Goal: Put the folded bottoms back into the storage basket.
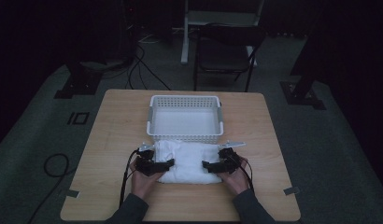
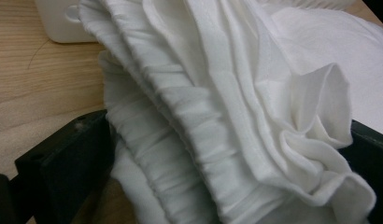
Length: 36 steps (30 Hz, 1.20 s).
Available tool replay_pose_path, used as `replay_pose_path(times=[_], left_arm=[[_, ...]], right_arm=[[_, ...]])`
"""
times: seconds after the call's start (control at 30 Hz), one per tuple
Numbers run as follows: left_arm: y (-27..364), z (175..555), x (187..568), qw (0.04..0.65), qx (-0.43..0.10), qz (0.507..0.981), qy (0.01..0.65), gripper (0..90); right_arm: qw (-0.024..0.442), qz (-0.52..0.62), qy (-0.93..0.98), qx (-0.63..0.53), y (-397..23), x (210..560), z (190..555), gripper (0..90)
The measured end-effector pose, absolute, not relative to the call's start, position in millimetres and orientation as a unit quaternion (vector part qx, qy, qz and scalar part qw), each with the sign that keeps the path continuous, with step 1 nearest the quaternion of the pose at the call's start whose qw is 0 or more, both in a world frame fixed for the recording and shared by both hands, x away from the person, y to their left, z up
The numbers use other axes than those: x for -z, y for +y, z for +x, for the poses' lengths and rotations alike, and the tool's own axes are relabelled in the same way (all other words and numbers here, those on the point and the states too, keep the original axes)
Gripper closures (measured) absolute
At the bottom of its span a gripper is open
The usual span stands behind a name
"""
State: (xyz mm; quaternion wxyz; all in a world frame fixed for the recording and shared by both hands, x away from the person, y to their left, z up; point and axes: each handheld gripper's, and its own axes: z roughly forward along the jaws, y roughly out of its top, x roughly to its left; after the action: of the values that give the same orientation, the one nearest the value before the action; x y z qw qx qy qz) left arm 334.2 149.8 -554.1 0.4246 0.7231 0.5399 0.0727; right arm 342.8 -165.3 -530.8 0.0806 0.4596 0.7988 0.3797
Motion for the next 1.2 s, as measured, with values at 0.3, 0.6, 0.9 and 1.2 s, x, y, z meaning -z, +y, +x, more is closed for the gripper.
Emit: replay_pose_path(times=[0.3, 0.6, 0.9, 1.2], left_arm=[[149, 337, 553, 0.421, -0.062, 0.732, 0.532, 0.0], [150, 339, 553, 0.422, -0.052, 0.742, 0.519, 0.0], [149, 337, 548, 0.434, -0.023, 0.729, 0.529, 27.9], [140, 324, 536, 0.431, -0.074, 0.739, 0.512, 49.3]], right_arm=[[0.02, 0.479, 0.782, -0.398, -171, 547, 354, 11.4], [-0.015, 0.475, 0.771, -0.423, -173, 549, 355, 24.7], [-0.04, 0.477, 0.759, -0.441, -174, 550, 357, 48.9], [0.035, 0.441, 0.783, -0.438, -166, 539, 343, 67.0]])
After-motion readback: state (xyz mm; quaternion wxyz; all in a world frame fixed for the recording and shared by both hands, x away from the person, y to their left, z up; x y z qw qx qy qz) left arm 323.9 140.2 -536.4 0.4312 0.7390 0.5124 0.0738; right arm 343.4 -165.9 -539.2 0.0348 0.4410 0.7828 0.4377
